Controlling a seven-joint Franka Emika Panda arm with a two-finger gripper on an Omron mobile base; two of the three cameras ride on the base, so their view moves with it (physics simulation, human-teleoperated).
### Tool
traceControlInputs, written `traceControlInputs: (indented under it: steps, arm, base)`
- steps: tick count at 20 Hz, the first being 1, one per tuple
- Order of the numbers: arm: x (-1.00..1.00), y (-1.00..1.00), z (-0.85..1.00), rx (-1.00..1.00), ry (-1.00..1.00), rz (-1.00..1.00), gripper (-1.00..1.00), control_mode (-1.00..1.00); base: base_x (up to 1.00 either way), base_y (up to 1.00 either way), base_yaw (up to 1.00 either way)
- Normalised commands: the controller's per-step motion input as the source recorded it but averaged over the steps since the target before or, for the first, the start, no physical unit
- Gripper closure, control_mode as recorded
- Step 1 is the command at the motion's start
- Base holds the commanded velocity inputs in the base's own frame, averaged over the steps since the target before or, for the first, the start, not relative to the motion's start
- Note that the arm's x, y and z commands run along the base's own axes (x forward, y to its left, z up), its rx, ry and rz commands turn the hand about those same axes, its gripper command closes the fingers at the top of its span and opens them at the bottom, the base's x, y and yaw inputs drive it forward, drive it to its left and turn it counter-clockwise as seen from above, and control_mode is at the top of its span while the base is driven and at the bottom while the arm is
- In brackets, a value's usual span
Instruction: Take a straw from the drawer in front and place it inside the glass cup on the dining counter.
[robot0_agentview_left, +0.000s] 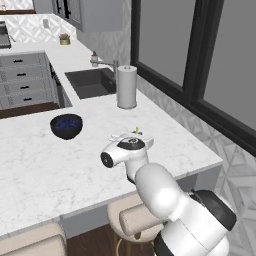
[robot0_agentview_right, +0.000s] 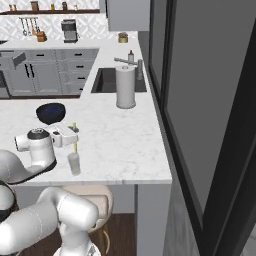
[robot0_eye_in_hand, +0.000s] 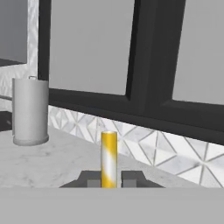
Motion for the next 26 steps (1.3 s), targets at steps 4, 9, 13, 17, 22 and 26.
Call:
traceControlInputs:
  steps: [4,9,13,17,22,26]
  arm:
    - [0.06,-0.05,-0.25,0.0,0.1,-0.06,1.0,-1.0]
    - [0.26,-0.01,-0.26,0.0,0.03,-0.03,1.0,-1.0]
    - [0.4,0.0,-0.22,0.0,0.0,0.0,1.0,-1.0]
    - [0.28,0.0,-0.22,0.0,0.0,0.0,1.0,-1.0]
    - [0.21,0.0,-0.26,0.0,0.0,0.0,1.0,-1.0]
    - [0.16,0.0,-0.2,0.0,0.0,0.0,1.0,-1.0]
  base:
    - [0.0,0.0,0.0]
    - [0.0,0.0,0.0]
    - [0.0,0.0,0.0]
    - [0.0,0.0,0.0]
    - [0.0,0.0,0.0]
    - [0.0,0.0,0.0]
